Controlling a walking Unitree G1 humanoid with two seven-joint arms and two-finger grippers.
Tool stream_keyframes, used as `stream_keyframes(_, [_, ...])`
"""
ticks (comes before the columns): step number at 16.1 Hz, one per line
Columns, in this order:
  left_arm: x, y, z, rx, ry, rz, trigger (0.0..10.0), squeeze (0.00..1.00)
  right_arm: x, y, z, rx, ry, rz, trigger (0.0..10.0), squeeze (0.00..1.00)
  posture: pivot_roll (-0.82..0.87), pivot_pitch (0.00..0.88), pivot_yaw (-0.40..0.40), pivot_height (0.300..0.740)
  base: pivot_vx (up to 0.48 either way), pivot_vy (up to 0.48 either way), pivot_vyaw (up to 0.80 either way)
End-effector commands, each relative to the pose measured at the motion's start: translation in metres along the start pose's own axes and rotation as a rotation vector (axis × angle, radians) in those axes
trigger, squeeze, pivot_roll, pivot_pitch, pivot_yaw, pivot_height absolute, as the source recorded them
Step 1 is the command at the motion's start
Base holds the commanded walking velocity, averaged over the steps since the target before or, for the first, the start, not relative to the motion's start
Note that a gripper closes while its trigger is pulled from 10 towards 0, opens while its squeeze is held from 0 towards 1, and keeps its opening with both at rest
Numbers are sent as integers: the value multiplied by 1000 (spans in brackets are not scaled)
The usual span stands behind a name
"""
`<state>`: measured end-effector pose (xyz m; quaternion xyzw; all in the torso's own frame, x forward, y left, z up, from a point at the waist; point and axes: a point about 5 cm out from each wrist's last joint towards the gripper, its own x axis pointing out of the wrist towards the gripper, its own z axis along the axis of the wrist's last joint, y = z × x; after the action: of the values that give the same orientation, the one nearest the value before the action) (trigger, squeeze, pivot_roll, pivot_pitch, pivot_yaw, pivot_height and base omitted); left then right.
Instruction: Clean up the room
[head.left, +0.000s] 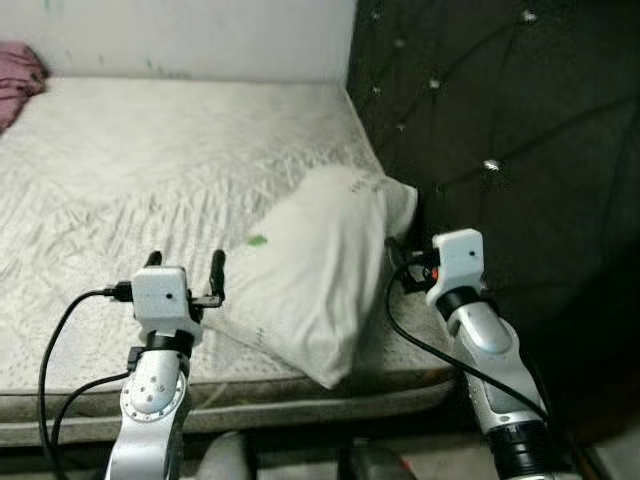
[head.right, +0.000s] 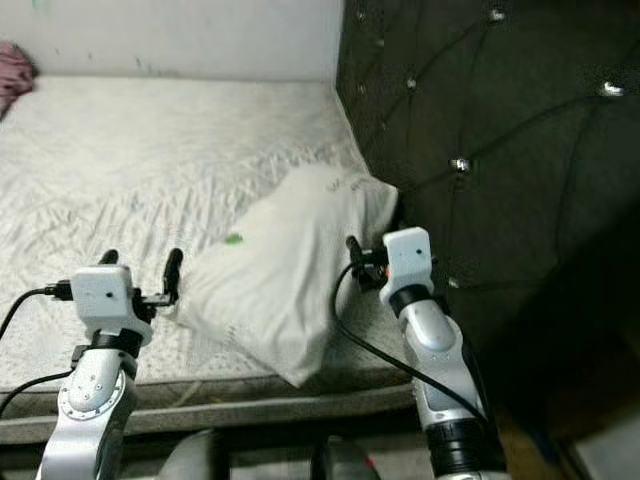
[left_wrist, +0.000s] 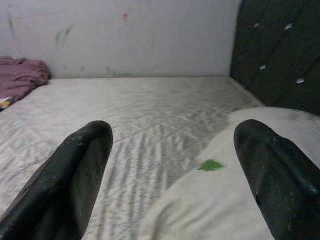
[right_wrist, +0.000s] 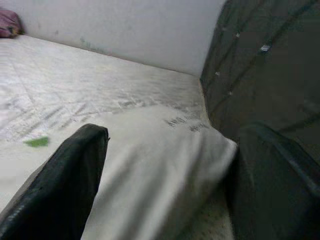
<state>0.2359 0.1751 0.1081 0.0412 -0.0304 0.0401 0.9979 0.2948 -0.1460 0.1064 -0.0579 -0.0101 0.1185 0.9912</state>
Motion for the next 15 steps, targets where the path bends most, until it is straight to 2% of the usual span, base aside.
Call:
stream_keyframes(1, [1, 2, 1, 12, 4, 2, 10000, 0, 3, 6, 5, -21, -23, 35, 10000, 0, -42, 29, -68, 676, 0, 0, 0])
stream_keyframes(7, [1, 2, 1, 14, 4, 7, 10000, 0, 5, 6, 4, -19, -19, 38, 10000, 0, -26, 26, -81, 676, 0, 0, 725])
stream_keyframes(13, [3, 7, 2, 16, 9, 33, 10000, 0, 9, 7, 5, 13, -20, 34, 10000, 0, -23, 42, -69, 676, 0, 0, 0])
stream_keyframes(15, [2, 4, 2, 30, 10, 19, 10000, 0, 9, 8, 5, 21, -23, 42, 10000, 0, -22, 44, -66, 656, 0, 0, 0])
